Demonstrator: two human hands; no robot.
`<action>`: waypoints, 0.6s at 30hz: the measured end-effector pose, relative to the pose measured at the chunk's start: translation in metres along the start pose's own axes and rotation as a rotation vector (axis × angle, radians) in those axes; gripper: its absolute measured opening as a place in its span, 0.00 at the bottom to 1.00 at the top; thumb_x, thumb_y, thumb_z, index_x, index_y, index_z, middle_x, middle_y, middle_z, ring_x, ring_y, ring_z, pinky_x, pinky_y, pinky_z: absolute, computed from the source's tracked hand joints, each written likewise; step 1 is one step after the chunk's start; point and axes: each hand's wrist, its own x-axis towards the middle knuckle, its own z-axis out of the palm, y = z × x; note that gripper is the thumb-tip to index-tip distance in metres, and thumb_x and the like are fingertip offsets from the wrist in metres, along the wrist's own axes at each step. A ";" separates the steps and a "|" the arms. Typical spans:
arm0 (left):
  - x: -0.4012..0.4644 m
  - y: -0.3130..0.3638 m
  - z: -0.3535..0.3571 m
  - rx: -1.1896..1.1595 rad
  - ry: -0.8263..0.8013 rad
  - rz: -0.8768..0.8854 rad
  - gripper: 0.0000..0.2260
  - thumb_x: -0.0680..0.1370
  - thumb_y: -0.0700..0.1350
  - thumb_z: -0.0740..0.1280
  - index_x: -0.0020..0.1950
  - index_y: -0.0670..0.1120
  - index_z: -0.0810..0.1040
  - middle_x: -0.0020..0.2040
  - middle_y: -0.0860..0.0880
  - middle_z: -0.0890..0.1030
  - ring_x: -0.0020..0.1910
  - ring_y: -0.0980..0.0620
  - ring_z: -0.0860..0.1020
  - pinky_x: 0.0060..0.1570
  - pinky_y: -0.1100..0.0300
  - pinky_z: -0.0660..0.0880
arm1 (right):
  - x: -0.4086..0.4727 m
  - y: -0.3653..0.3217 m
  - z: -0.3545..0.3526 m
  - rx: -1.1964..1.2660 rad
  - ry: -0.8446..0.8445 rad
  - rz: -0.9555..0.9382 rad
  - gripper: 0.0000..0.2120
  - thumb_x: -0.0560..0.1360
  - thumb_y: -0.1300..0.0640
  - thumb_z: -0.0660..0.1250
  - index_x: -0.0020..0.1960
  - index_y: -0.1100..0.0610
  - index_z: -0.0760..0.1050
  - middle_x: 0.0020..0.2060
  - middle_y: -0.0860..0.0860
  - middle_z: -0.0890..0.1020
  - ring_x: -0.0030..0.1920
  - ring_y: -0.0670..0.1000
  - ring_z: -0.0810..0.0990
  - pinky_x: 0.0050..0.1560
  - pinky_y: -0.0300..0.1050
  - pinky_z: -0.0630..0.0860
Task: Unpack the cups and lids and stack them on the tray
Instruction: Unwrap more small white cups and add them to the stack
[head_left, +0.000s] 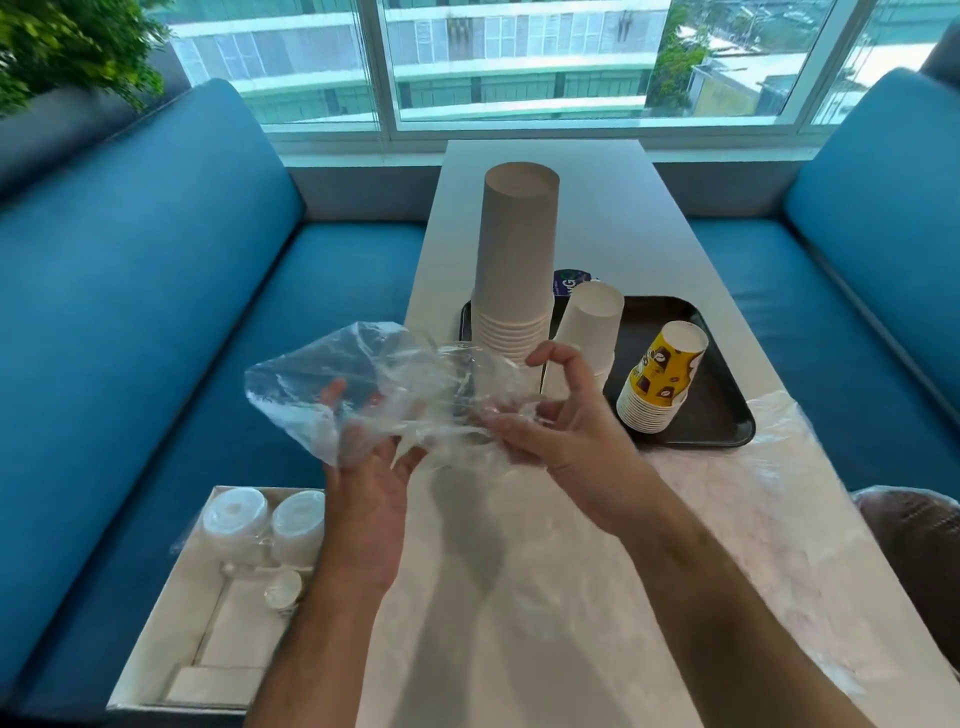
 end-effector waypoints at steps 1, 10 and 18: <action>-0.001 0.005 -0.002 -0.012 0.003 -0.009 0.53 0.60 0.67 0.79 0.79 0.55 0.59 0.67 0.51 0.79 0.63 0.49 0.80 0.54 0.49 0.82 | 0.000 -0.003 -0.005 -0.065 0.007 -0.034 0.24 0.75 0.69 0.71 0.61 0.50 0.65 0.48 0.60 0.85 0.42 0.54 0.83 0.43 0.47 0.82; -0.001 0.020 -0.029 0.050 -0.153 -0.067 0.33 0.57 0.67 0.81 0.53 0.54 0.73 0.62 0.44 0.79 0.54 0.43 0.83 0.50 0.44 0.82 | -0.005 -0.012 -0.036 -0.329 0.004 -0.163 0.13 0.75 0.66 0.72 0.53 0.55 0.72 0.55 0.48 0.82 0.51 0.65 0.81 0.50 0.65 0.81; 0.002 0.015 -0.024 0.363 -0.224 -0.187 0.21 0.57 0.55 0.83 0.46 0.50 0.86 0.49 0.47 0.85 0.43 0.50 0.82 0.44 0.61 0.81 | -0.009 -0.016 -0.046 -0.323 -0.103 -0.076 0.27 0.74 0.69 0.71 0.66 0.46 0.71 0.59 0.46 0.83 0.51 0.55 0.85 0.50 0.51 0.84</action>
